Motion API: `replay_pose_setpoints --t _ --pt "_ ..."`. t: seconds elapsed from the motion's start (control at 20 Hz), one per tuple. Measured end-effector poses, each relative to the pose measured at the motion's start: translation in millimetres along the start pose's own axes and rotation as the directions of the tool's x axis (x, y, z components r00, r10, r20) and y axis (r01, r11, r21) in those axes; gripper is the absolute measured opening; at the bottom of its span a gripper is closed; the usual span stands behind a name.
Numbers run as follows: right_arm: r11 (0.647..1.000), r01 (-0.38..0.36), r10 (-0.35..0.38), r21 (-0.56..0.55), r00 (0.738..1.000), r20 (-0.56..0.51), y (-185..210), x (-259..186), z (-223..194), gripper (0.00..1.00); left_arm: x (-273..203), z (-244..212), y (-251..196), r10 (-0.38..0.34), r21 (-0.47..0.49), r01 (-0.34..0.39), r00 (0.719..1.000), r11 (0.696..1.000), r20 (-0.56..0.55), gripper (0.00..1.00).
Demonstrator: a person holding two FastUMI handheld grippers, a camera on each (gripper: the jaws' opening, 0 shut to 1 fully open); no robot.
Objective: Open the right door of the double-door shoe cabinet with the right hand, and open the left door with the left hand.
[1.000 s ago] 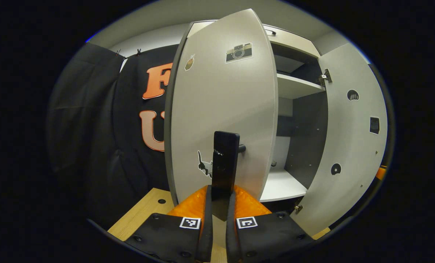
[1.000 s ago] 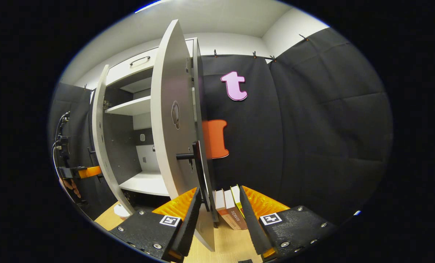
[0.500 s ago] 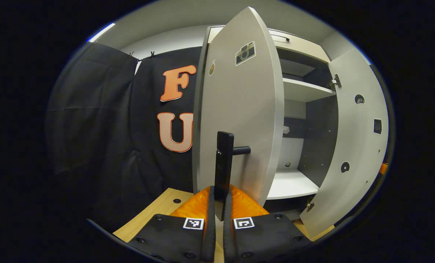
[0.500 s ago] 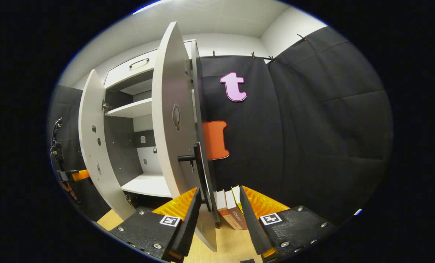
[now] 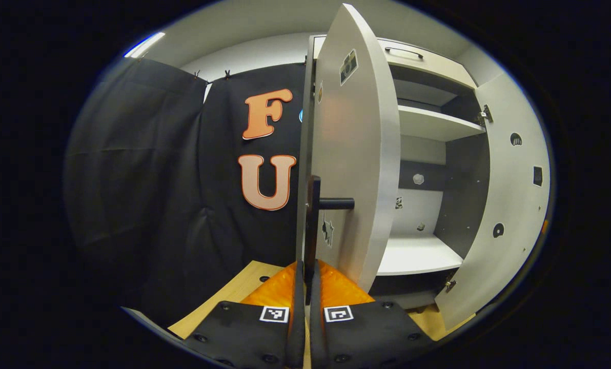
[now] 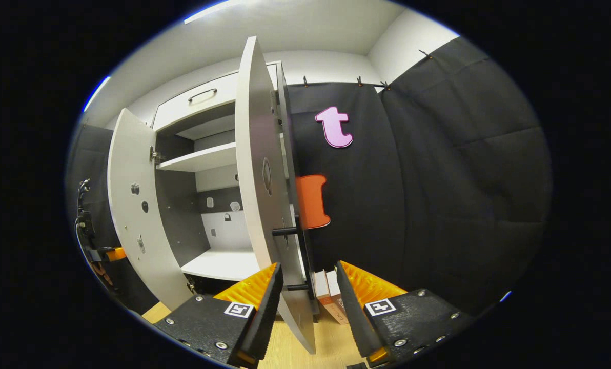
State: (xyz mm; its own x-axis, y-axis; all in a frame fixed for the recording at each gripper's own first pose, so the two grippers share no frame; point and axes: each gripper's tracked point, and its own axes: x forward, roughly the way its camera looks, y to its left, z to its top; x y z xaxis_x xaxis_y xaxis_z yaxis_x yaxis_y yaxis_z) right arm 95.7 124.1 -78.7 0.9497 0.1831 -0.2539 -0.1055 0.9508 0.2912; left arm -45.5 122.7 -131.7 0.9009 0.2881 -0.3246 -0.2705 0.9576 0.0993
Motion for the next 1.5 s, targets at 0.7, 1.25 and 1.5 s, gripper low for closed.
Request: replay_pose_setpoints --t 0.7,1.25,1.5 --pt "0.995 -0.024 0.032 -0.097 0.996 0.084 6 -2 14 0.65 -8 6 64 0.081 0.048 -0.082 0.996 0.995 0.021 0.08" --pt "0.981 -0.106 0.136 -0.162 0.973 0.185 29 -3 38 0.64 -69 63 52 0.060 0.095 -0.079 0.980 0.992 0.190 0.18" --pt "0.964 -0.194 0.229 -0.183 0.953 0.196 57 -4 41 0.64 -82 76 25 0.005 0.068 -0.019 0.977 0.998 0.211 0.30"
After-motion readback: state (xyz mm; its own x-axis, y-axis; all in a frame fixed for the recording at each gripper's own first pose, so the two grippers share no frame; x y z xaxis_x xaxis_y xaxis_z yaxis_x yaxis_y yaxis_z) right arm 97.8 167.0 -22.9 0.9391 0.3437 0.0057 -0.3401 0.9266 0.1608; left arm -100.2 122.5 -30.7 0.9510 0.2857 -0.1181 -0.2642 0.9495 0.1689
